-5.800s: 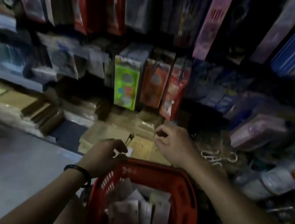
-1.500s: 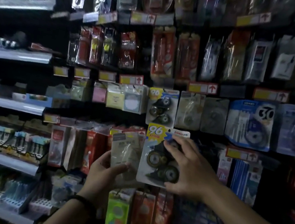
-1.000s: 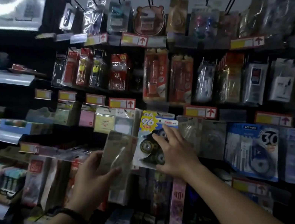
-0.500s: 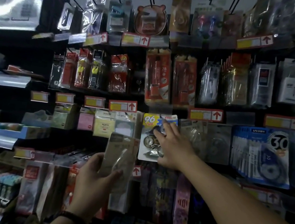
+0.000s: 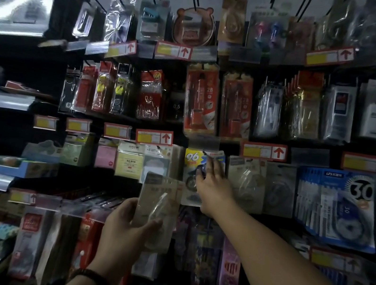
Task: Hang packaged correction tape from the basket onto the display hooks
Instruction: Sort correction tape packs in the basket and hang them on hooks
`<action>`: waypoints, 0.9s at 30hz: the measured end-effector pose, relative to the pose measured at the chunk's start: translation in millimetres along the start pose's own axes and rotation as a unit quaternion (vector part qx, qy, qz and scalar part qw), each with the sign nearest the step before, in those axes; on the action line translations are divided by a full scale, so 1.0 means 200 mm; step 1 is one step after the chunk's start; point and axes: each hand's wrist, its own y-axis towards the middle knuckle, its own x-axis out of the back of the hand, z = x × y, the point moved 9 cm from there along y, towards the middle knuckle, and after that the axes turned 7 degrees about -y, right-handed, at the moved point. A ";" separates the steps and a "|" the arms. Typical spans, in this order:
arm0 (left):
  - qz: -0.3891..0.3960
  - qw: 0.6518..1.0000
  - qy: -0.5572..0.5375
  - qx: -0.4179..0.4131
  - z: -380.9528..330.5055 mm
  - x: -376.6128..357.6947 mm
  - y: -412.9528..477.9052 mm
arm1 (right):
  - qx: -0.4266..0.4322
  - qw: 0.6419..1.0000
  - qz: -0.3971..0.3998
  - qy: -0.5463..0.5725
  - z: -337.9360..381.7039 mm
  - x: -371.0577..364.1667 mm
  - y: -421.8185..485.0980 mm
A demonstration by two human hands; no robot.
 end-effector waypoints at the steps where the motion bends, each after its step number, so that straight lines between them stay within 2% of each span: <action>1: 0.001 1.000 -0.005 0.004 0.01 -0.01 0.00 | 0.002 1.000 -0.002 0.013 0.01 0.01 -0.01; 4: -0.004 0.999 -0.028 0.014 0.02 -0.01 0.00 | 0.017 0.994 -0.044 0.103 0.03 0.09 -0.12; 7: -0.003 0.997 -0.067 0.033 0.05 -0.05 0.00 | 0.065 0.963 -0.189 0.182 0.03 0.26 -0.32; 9: 0.005 0.994 -0.097 0.050 0.06 -0.09 -0.01 | 0.121 0.938 -0.249 0.210 0.04 0.33 -0.49; 12: 0.028 0.984 -0.154 0.082 0.05 -0.19 -0.06 | 0.177 0.937 -0.216 0.211 0.10 0.30 -0.67; 16: 0.078 0.973 -0.187 0.108 0.03 -0.34 -0.14 | 0.150 0.938 -0.205 0.236 0.05 0.23 -0.78; 19: 0.115 0.980 -0.131 0.098 0.01 -0.43 -0.16 | 0.123 0.942 -0.206 0.235 -0.05 0.20 -0.82; 23: 0.146 0.987 0.064 0.038 -0.03 -0.52 -0.15 | 0.077 0.964 -0.199 0.160 -0.24 0.14 -0.82; 27: 0.168 0.957 0.232 -0.040 -0.11 -0.58 -0.18 | -0.004 0.978 -0.175 0.116 -0.45 0.10 -0.77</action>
